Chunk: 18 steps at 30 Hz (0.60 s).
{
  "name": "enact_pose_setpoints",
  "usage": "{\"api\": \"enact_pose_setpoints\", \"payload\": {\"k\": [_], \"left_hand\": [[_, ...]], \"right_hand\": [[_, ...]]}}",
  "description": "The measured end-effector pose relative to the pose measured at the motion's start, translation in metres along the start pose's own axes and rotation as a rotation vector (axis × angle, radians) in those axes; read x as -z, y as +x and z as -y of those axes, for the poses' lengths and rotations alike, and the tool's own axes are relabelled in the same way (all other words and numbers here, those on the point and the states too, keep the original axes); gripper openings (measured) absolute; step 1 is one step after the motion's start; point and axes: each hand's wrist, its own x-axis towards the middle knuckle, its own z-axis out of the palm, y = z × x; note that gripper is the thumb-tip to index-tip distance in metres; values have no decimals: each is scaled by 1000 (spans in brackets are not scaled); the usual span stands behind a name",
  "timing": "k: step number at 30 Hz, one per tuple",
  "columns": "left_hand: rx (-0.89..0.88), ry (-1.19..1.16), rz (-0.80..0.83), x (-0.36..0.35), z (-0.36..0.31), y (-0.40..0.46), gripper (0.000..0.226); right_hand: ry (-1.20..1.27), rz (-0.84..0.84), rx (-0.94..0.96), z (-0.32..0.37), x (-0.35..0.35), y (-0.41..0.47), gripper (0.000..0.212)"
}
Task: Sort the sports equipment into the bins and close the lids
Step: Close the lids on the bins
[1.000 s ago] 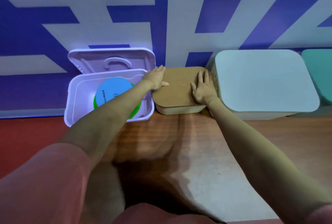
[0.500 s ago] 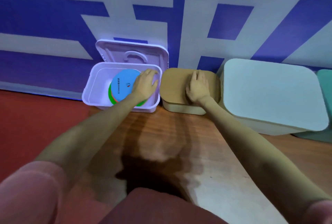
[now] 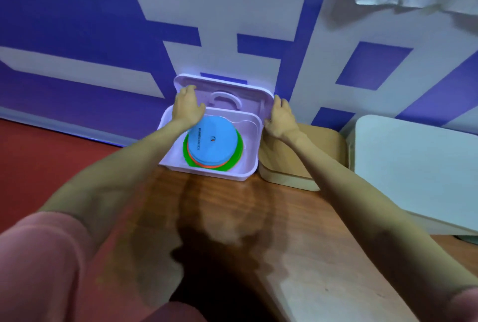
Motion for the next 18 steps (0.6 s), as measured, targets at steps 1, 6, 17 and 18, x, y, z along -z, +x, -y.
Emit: {"api": "enact_pose_setpoints", "payload": {"k": [1, 6, 17, 18], "left_hand": [[61, -24, -10, 4, 3, 11, 51], [317, -180, 28, 12, 25, 60, 51], [334, -403, 38, 16, 58, 83, 43], [348, -479, -14, 19, 62, 80, 40]], "right_hand": [[19, -18, -27, 4, 0, 7, 70], [152, -125, -176, 18, -10, 33, 49], [397, -345, -200, 49, -22, 29, 50], [417, -374, -175, 53, -19, 24, 49]]}}
